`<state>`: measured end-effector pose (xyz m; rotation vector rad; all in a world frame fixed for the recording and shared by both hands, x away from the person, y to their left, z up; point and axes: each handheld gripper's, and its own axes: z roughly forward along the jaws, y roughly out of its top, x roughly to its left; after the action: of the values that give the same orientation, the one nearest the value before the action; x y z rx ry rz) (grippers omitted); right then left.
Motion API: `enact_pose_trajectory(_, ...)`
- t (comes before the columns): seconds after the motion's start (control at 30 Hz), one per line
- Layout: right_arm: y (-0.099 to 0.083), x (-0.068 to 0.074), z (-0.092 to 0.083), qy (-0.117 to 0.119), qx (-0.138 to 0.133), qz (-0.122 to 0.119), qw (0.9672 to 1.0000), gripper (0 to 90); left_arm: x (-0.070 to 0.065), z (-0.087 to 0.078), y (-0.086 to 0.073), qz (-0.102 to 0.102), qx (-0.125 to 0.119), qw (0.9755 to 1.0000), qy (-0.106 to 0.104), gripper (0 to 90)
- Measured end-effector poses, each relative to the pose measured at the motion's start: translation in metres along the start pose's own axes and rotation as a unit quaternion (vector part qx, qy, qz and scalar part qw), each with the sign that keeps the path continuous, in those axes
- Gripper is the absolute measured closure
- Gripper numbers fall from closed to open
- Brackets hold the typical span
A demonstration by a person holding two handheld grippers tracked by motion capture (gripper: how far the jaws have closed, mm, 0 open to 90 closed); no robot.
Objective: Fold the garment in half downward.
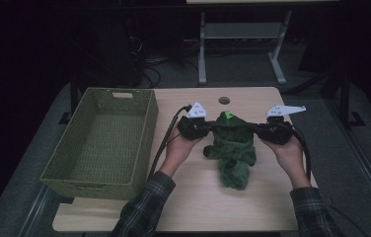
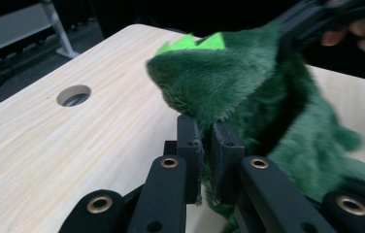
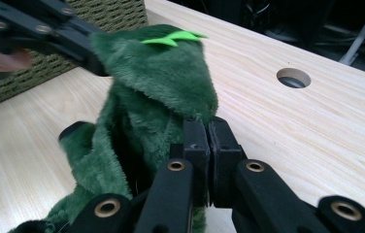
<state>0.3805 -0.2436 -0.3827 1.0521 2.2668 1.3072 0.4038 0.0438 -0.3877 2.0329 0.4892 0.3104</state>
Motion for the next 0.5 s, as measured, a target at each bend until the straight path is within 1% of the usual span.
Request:
enact_pose_trajectory(0.03,-0.002,0.001,0.000,0.006,0.004,0.001,1.0000,87.8,-0.004,-0.002,-0.002,0.003,0.000,1.0000,-0.003,84.1)
enact_pose_trajectory(0.07,-0.007,0.004,-0.002,0.010,0.005,0.003,0.9999,87.8,-0.013,-0.006,-0.005,0.009,0.000,0.9999,-0.011,84.1)
enact_pose_trajectory(0.1,-0.010,0.006,-0.004,0.007,-0.002,-0.001,1.0000,87.9,-0.018,-0.006,-0.007,0.013,0.001,0.9998,-0.016,84.1)
enact_pose_trajectory(0.13,-0.012,0.008,-0.006,0.008,-0.002,-0.001,1.0000,87.8,-0.023,-0.007,-0.008,0.022,0.003,0.9996,-0.017,84.2)
enact_pose_trajectory(0.17,-0.012,0.008,-0.006,0.008,-0.002,-0.001,1.0000,87.8,-0.023,-0.007,-0.008,0.022,0.003,0.9996,-0.017,84.2)
enact_pose_trajectory(0.2,-0.018,0.011,-0.010,0.011,-0.004,-0.002,0.9999,87.8,-0.032,-0.010,-0.010,0.034,0.005,0.9991,-0.024,84.2)
enact_pose_trajectory(0.23,-0.021,0.013,-0.012,0.013,-0.005,-0.001,0.9999,87.8,-0.032,-0.010,-0.010,0.034,0.005,0.9991,-0.024,84.2)
enact_pose_trajectory(0.27,-0.024,0.014,-0.014,0.019,-0.004,0.001,0.9998,87.6,-0.036,-0.011,-0.012,0.037,0.004,0.9990,-0.026,84.3)
enact_pose_trajectory(0.3,-0.024,0.014,-0.014,0.019,-0.004,0.001,0.9998,87.6,-0.040,-0.013,-0.013,0.041,0.003,0.9987,-0.031,84.3)
enact_pose_trajectory(0.33,-0.032,0.019,-0.019,0.020,-0.010,-0.001,0.9997,87.6,-0.045,-0.014,-0.015,0.045,0.002,0.9983,-0.038,84.4)
enact_pose_trajectory(0.37,-0.035,0.020,-0.021,0.023,-0.008,-0.001,0.9997,87.5,-0.045,-0.014,-0.015,0.045,0.002,0.9983,-0.038,84.5)
enact_pose_trajectory(0.4,-0.035,0.020,-0.021,0.023,-0.008,-0.001,0.9997,87.5,-0.047,-0.015,-0.017,0.045,0.001,0.9980,-0.044,84.5)
enact_pose_trajectory(0.43,-0.042,0.025,-0.024,0.026,-0.008,-0.002,0.9996,87.5,-0.049,-0.015,-0.019,0.043,-0.001,0.9978,-0.050,84.8)
enact_pose_trajectory(0.47,-0.046,0.027,-0.025,0.030,-0.006,-0.002,0.9995,87.4,-0.053,-0.017,-0.022,0.039,-0.004,0.9973,-0.062,84.8)
enact_pose_trajectory(0.5,-0.049,0.029,-0.027,0.032,-0.006,-0.002,0.9995,87.3,-0.053,-0.017,-0.022,0.039,-0.004,0.9973,-0.062,84.9)
